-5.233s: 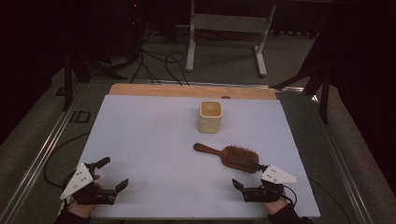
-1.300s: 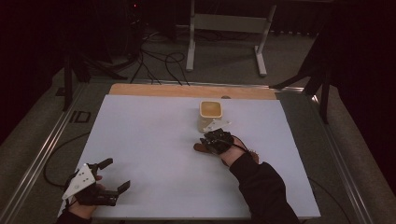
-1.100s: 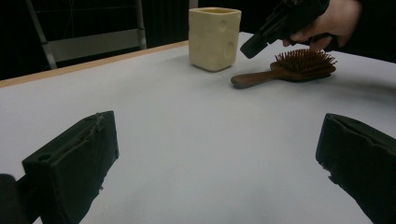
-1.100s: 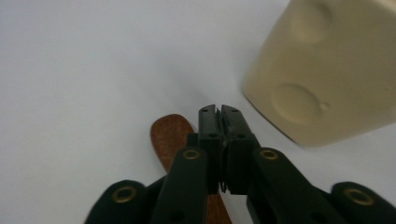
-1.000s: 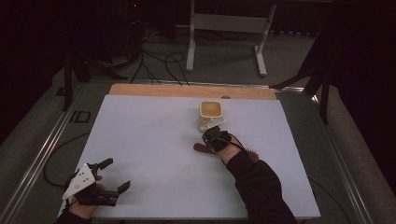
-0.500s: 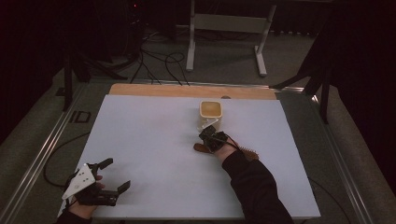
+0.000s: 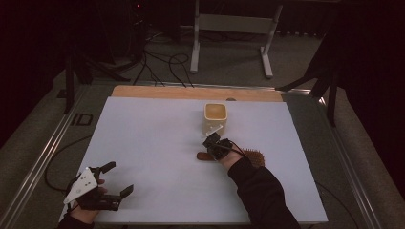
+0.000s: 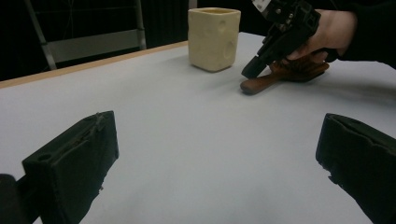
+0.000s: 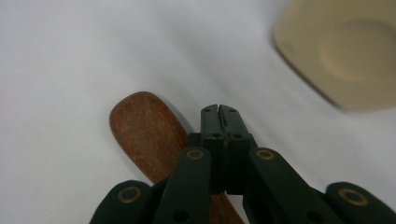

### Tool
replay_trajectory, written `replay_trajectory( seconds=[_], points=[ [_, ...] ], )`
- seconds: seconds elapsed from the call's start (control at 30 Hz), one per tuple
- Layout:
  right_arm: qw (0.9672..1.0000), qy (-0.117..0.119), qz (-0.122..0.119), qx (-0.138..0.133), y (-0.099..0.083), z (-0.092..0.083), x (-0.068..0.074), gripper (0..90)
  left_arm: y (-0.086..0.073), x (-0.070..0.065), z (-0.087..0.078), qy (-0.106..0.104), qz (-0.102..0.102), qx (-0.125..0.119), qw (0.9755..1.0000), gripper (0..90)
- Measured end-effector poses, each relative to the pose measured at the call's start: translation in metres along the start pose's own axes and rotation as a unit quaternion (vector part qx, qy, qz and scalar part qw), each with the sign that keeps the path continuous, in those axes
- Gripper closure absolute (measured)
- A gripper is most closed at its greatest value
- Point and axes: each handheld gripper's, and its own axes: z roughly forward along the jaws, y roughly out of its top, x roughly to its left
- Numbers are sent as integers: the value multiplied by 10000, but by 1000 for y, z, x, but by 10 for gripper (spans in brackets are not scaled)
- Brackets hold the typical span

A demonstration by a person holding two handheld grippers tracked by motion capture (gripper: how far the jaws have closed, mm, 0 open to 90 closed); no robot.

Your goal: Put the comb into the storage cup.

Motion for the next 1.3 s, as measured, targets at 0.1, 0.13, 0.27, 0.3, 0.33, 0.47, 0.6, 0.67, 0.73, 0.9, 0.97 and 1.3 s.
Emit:
replay_trajectory(
  seconds=[0.1, 0.13, 0.27, 0.3, 0.33, 0.47, 0.6, 0.67, 0.73, 0.9, 0.97, 1.3],
  points=[
    [10000, 91, -3, -26, -4, -3, 4, 900, 0, 0, 0, 5, -3, -1, 10000, 0],
    [9999, 109, -17, -34, -6, -4, 6, 900, 0, 0, 0, 3, -7, 3, 10000, 0],
    [9998, 188, -52, -59, -11, -11, 13, 900, 0, 0, 0, 3, 1, -3, 10000, 0],
    [9997, 236, -76, -70, -13, -12, 14, 900, 0, 0, 0, 5, 1, -1, 10000, 0],
    [9996, 245, -93, -70, -15, -13, 16, 900, 0, 0, 0, 3, -4, -1, 10000, 0],
    [9993, 319, -163, -56, -22, -18, 22, 900, 0, 0, 0, 7, 0, 11, 10000, 0],
    [9990, 367, -220, -97, -30, -25, 28, 900, 0, 0, 0, 8, -4, 9, 10000, 0],
    [9989, 400, -196, -175, -35, -30, 29, 900, 0, 0, 0, 4, -9, 9, 10000, 0],
    [9988, 405, -204, -167, -39, -34, 29, 900, 0, 0, 1, -9, -21, 19, 10000, 0],
    [9986, 456, -185, -180, -51, -41, 32, 900, 0, 0, 1, 0, -12, 23, 10000, 0],
    [9986, 448, -223, -146, -56, -42, 32, 900, 0, 0, 1, -3, -14, 33, 10000, 0],
    [9988, 445, -173, -126, -78, -58, 30, 900, 0, -1, 1, 0, -10, 27, 10000, 0]
  ],
)
